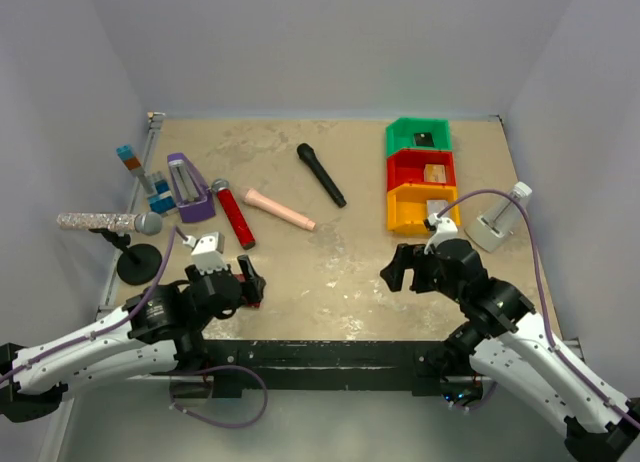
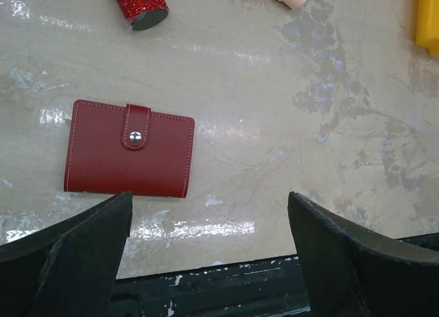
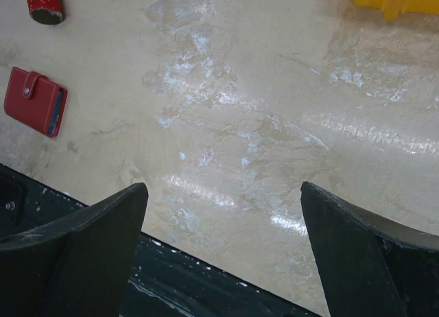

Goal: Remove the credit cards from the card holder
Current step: Move the card holder to the center of the board.

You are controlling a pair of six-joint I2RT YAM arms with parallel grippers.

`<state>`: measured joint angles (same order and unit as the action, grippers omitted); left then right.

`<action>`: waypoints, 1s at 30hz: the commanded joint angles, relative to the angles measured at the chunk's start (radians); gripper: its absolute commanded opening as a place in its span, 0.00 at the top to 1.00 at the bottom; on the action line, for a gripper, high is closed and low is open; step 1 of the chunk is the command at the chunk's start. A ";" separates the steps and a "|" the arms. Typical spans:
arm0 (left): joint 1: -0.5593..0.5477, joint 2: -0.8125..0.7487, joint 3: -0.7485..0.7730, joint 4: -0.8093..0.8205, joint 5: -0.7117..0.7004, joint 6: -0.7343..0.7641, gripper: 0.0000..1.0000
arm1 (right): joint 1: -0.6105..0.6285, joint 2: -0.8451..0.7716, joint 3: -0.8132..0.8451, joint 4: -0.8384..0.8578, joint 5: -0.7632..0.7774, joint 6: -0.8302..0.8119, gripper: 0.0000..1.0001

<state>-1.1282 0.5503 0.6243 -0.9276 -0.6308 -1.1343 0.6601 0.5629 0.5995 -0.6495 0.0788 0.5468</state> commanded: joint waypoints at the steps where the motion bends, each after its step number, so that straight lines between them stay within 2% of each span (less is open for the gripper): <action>1: 0.001 -0.029 0.005 -0.054 -0.043 -0.047 0.00 | 0.003 0.009 0.020 0.045 -0.017 0.013 0.01; 10: 0.001 -0.162 -0.064 -0.057 -0.032 -0.045 0.00 | 0.001 0.020 0.034 0.007 -0.022 -0.019 0.01; 20: 0.001 -0.118 -0.048 -0.070 -0.035 -0.055 0.00 | 0.001 0.005 0.020 0.002 -0.025 -0.031 0.01; 30: 0.001 -0.136 -0.041 -0.080 -0.047 -0.056 0.00 | 0.003 0.018 0.028 0.008 -0.025 -0.044 0.01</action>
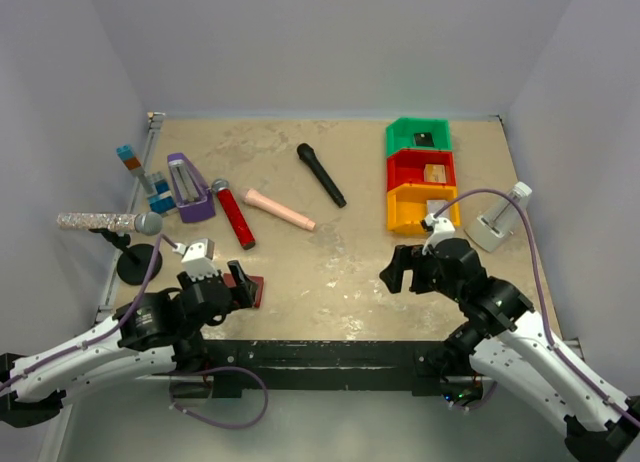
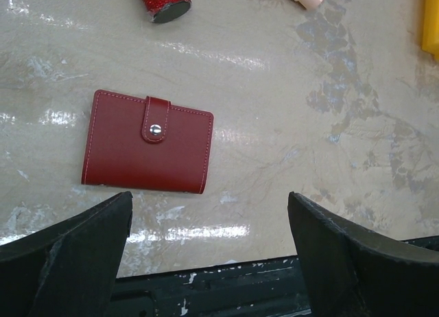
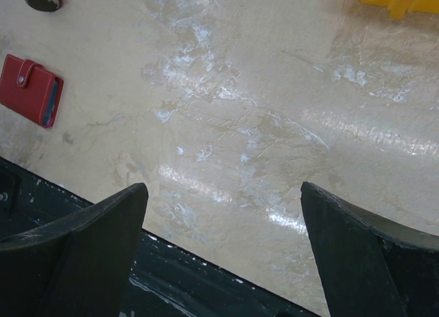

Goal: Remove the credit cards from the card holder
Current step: Move the card holder to the center of the board.

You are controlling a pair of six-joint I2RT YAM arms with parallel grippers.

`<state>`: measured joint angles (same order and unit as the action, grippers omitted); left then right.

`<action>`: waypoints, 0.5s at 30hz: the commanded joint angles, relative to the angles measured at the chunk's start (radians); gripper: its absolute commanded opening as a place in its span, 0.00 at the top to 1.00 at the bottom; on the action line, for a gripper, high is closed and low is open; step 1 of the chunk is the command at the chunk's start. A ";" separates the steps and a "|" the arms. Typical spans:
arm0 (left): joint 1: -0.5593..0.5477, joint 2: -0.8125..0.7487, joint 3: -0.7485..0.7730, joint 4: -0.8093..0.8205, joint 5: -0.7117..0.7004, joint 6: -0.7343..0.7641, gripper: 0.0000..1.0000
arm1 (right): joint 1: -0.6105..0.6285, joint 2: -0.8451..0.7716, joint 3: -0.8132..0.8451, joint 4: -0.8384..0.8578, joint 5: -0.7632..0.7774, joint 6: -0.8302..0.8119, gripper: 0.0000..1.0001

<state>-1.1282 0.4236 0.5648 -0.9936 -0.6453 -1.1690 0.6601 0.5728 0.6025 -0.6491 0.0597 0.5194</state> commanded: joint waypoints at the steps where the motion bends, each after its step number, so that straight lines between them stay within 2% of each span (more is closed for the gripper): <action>1: 0.001 -0.009 0.018 -0.014 -0.033 -0.021 0.00 | 0.001 0.012 0.025 0.008 -0.008 -0.021 0.01; 7: 0.001 -0.006 0.032 -0.037 -0.048 -0.032 0.00 | 0.003 0.012 0.028 0.009 -0.014 -0.024 0.01; 15: 0.021 0.018 0.130 -0.316 -0.143 -0.282 0.00 | 0.003 0.022 0.036 0.035 -0.057 -0.035 0.01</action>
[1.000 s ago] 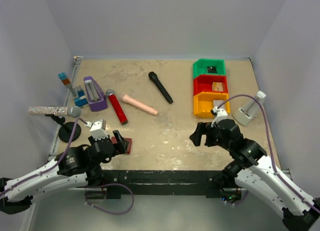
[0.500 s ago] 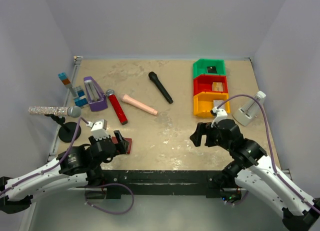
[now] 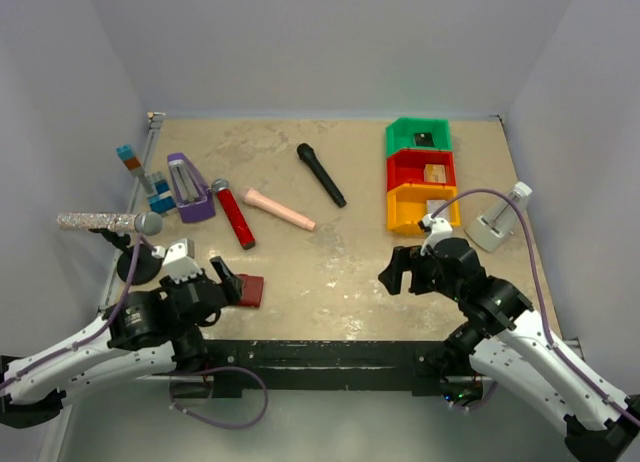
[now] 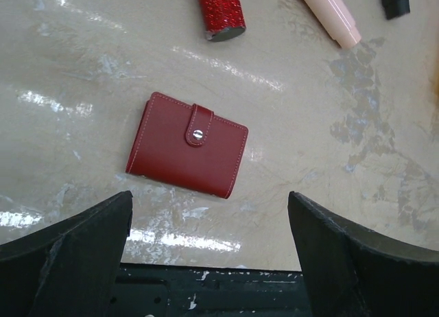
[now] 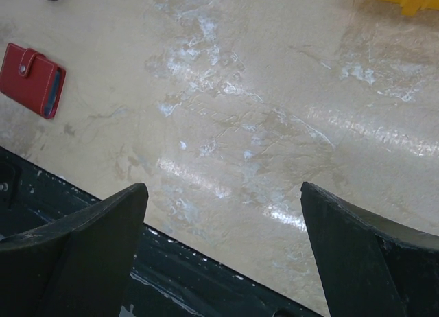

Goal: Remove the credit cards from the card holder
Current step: Move the card holder to the center of the board.

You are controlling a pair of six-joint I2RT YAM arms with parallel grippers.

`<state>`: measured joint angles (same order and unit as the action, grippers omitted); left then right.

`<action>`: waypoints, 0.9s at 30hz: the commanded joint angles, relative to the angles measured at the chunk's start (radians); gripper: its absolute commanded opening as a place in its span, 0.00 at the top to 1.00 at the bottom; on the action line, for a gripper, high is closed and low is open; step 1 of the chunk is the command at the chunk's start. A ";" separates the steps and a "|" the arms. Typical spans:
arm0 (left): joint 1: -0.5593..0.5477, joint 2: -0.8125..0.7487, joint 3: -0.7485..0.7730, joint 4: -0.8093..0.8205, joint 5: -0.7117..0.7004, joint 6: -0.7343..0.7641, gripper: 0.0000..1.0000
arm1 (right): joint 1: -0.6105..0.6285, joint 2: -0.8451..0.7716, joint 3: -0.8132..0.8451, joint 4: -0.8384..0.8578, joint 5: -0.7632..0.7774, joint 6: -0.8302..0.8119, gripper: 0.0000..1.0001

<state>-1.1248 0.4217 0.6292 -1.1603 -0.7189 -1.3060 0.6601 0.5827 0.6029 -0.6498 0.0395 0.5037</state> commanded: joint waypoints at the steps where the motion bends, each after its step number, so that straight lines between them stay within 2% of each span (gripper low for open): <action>1: 0.023 0.035 0.070 -0.165 -0.067 -0.162 0.00 | 0.001 0.020 0.035 0.042 -0.038 -0.014 0.01; 6: 0.072 0.178 0.066 -0.132 -0.018 -0.167 0.00 | 0.003 0.043 0.035 0.064 -0.095 -0.005 0.01; 11: 0.233 0.294 0.014 0.000 0.064 -0.078 0.00 | 0.003 0.057 0.043 0.085 -0.113 -0.007 0.01; 14: 0.292 0.331 -0.012 0.108 0.091 -0.026 0.01 | 0.003 0.072 0.052 0.091 -0.127 -0.007 0.01; 20: 0.424 0.426 -0.080 0.307 0.220 0.062 0.09 | 0.001 0.098 0.057 0.119 -0.151 0.006 0.01; 27: 0.500 0.460 -0.158 0.441 0.291 0.083 0.15 | 0.001 0.111 0.063 0.134 -0.171 0.016 0.01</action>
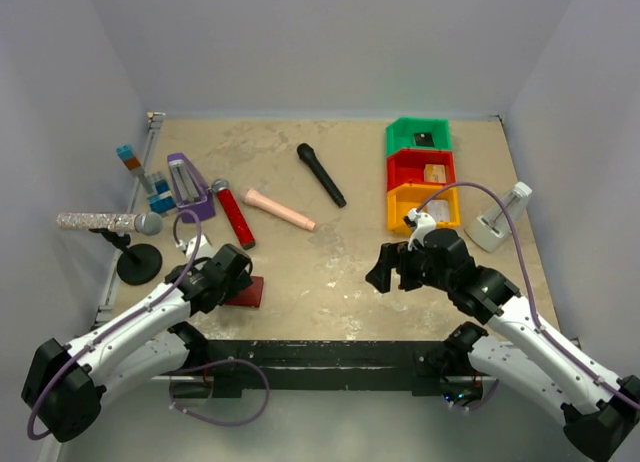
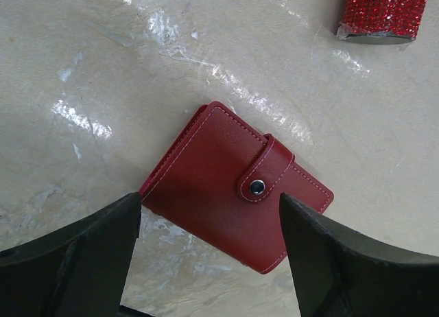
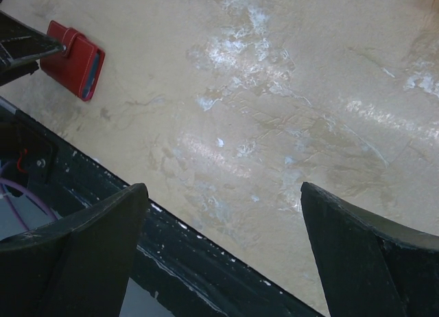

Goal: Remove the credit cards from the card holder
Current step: Move the card holder to the center of the board.

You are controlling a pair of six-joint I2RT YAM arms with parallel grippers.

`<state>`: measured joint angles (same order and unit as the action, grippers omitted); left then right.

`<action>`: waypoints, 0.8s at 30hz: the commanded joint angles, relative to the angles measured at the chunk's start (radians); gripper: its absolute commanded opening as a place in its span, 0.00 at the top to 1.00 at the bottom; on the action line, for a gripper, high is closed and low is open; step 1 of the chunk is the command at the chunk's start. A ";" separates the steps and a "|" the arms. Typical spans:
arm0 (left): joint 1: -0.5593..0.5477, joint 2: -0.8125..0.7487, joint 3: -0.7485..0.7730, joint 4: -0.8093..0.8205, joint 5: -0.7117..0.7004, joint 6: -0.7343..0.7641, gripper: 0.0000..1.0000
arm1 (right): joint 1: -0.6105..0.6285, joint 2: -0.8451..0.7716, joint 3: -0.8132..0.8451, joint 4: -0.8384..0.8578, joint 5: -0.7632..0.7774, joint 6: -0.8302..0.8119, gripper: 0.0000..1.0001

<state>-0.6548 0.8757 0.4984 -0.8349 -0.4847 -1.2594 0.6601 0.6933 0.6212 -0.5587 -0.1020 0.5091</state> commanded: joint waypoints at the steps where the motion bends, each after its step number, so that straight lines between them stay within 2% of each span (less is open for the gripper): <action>1: 0.038 0.011 -0.034 0.121 0.063 0.035 0.15 | 0.001 0.000 0.043 0.045 -0.030 0.012 0.01; 12: 0.070 0.026 -0.083 0.168 0.078 0.063 0.13 | 0.003 -0.003 0.022 0.060 -0.042 0.028 0.01; 24: 0.072 0.106 -0.066 0.335 0.195 0.282 0.16 | 0.003 0.002 0.015 0.054 -0.045 0.020 0.01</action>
<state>-0.5892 0.9653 0.4271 -0.5812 -0.3714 -1.0767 0.6601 0.6945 0.6224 -0.5362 -0.1253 0.5243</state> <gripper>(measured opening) 0.853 0.986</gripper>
